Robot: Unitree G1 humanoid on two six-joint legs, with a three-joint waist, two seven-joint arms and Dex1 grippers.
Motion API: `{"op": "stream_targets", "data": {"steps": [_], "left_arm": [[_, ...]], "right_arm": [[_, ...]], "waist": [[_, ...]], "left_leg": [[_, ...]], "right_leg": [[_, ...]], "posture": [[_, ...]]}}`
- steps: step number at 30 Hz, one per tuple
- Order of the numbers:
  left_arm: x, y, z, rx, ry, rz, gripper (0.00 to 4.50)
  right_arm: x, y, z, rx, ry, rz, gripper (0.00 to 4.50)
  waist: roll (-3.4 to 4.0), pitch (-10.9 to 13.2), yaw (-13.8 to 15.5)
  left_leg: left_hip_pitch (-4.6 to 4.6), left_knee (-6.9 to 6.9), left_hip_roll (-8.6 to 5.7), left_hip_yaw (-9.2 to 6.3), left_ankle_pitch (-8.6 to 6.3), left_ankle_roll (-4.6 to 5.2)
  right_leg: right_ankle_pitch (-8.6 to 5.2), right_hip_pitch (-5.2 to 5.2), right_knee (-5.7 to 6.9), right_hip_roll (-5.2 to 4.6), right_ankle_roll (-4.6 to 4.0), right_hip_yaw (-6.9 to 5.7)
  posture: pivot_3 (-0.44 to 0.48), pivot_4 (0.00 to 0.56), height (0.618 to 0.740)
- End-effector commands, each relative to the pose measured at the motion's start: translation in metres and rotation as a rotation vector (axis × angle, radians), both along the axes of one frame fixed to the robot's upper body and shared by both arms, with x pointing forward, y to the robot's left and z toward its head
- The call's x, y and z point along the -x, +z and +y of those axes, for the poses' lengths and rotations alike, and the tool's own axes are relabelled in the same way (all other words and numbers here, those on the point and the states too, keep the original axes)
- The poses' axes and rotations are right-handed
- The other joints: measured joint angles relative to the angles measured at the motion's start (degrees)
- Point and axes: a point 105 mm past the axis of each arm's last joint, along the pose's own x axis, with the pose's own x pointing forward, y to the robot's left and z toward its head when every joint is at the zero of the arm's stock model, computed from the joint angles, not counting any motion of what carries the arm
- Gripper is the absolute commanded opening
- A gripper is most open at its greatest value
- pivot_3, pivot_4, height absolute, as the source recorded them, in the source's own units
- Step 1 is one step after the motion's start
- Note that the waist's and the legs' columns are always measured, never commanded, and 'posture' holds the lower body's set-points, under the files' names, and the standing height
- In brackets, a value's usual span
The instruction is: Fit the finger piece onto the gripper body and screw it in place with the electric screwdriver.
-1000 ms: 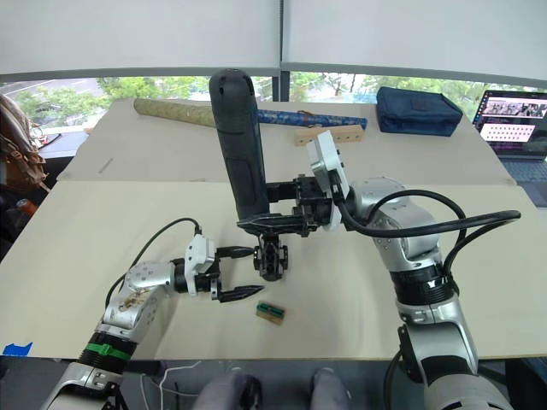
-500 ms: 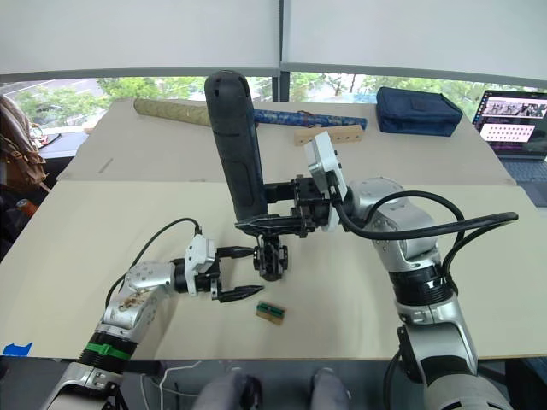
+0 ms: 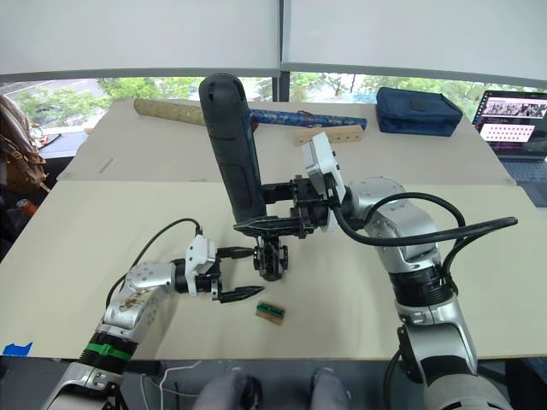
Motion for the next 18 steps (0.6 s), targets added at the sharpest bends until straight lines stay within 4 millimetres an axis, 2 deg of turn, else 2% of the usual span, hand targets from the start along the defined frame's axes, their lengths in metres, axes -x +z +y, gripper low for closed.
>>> {"op": "stream_targets", "data": {"steps": [1,18], "left_arm": [[0.0019,0.0083,-0.0037,0.014,-0.019,-0.047,4.5],[0.002,0.0083,-0.0049,0.018,-0.02,-0.044,4.5]], "right_arm": [[0.0056,0.0091,0.0,-0.004,0.016,-0.051,1.94],[0.0026,0.0162,-0.0028,-0.003,0.008,-0.065,1.94]], "waist": [[0.0,0.0,0.0],[0.0,0.0,0.0]], "left_leg": [[0.0,0.0,0.0,0.0,0.0,0.0],[-0.02,0.0,0.0,0.0,0.0,0.0]], "right_leg": [[0.0,0.0,0.0,0.0,0.0,0.0],[0.0,-0.02,0.0,0.0,0.0,0.0]], "posture": [[0.0,0.15,0.74],[0.0,0.15,0.74]]}}
